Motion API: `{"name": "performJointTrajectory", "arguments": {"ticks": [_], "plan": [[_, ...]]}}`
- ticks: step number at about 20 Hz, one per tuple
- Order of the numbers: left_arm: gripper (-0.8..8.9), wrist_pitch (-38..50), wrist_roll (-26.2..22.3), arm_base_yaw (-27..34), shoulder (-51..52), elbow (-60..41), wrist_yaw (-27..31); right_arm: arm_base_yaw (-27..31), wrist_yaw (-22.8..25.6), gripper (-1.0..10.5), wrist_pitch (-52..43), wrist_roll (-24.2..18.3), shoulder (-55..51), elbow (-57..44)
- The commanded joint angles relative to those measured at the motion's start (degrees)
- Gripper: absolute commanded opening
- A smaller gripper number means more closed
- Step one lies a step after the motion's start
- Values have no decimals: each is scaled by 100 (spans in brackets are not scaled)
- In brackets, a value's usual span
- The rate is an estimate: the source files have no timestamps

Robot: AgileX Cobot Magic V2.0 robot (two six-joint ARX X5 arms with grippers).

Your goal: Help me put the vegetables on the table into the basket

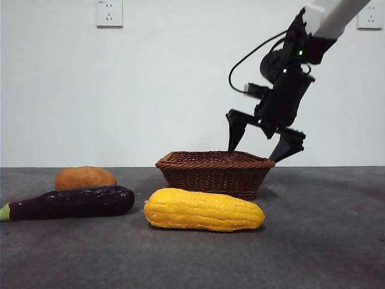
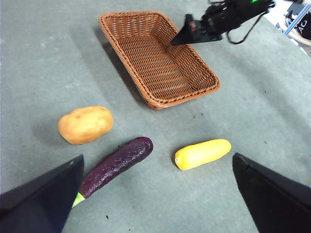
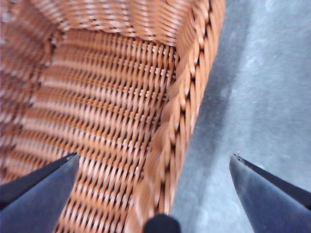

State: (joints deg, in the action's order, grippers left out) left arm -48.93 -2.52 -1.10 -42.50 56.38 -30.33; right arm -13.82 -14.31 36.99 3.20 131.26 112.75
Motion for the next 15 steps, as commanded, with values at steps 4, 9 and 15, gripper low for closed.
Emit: {"name": "performJointTrajectory", "arguments": {"ticks": [4,9,15], "plan": [[634,-11,-50,-11,11,-2,-13,-9,44,257,-310,127,273,13],[634,-33,-50,-11,11,-2,-11,-11,22,162,-208,127,289,13],[634,-61,-55,-11,-74,-2,-11,-11,22,-14,-247,133,289,11]]}}
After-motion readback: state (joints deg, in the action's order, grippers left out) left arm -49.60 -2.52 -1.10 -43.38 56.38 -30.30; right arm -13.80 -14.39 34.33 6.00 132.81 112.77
